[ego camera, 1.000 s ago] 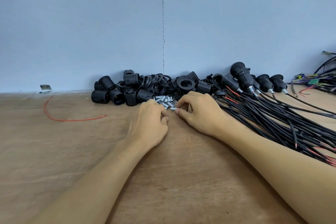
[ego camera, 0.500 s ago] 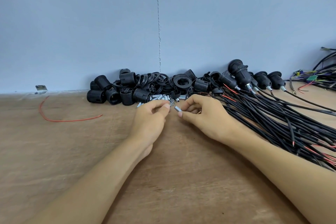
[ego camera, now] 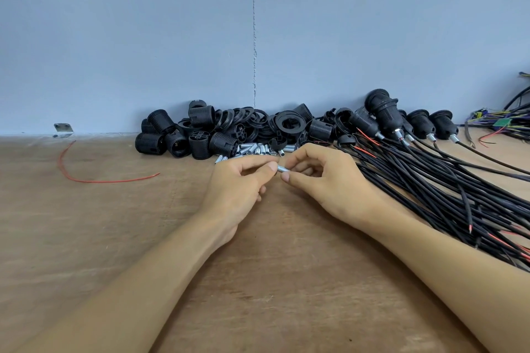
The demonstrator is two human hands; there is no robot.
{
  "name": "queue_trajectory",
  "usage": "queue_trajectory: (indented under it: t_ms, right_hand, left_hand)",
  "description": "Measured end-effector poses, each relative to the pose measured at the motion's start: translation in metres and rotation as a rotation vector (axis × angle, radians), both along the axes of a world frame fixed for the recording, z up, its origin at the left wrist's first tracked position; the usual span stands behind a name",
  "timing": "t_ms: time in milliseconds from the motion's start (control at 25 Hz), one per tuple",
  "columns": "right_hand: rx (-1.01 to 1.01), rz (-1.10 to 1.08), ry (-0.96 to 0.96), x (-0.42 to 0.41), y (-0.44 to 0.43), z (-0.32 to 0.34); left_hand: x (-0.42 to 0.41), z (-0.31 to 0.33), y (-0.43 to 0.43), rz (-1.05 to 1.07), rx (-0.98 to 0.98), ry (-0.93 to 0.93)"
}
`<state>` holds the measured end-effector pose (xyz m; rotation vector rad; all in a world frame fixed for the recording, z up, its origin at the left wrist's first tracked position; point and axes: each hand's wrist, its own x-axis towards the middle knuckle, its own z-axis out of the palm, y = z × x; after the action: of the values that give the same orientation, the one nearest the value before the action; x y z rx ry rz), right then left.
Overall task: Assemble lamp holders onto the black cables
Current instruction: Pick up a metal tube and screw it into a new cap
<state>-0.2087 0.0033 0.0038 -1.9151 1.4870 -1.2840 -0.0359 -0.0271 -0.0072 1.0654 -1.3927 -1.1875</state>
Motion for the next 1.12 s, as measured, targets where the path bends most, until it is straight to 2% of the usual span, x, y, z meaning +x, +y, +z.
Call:
queue_trajectory:
  t_ms: [200,520,680,800,960,1120]
  right_hand:
    - [-0.029,-0.001,-0.022,-0.0004,-0.0019,-0.0022]
    - [0.098,0.056,-0.097,-0.0032,-0.0019,0.0011]
    - [0.121,-0.018,-0.014,-0.0002,0.0002,0.0027]
    - [0.142,-0.059,-0.037,0.0021,0.0002,0.0049]
    - [0.118,0.053,-0.064,-0.0019,0.0008,0.0028]
    - [0.118,-0.041,0.054,-0.0049,-0.0036,0.0017]
  left_hand:
    - [0.0020,-0.0008,-0.0024,-0.030,0.002,-0.015]
    - [0.0046,0.0003,-0.0002,-0.086,-0.010,0.001]
    - [0.0043,0.0013,0.0026,-0.106,-0.026,-0.001]
    - [0.0030,0.0021,0.0030,-0.101,-0.021,0.012]
    - [0.0031,0.0023,0.0026,-0.076,0.004,0.060]
    - [0.0031,0.0020,0.0026,-0.084,0.003,0.051]
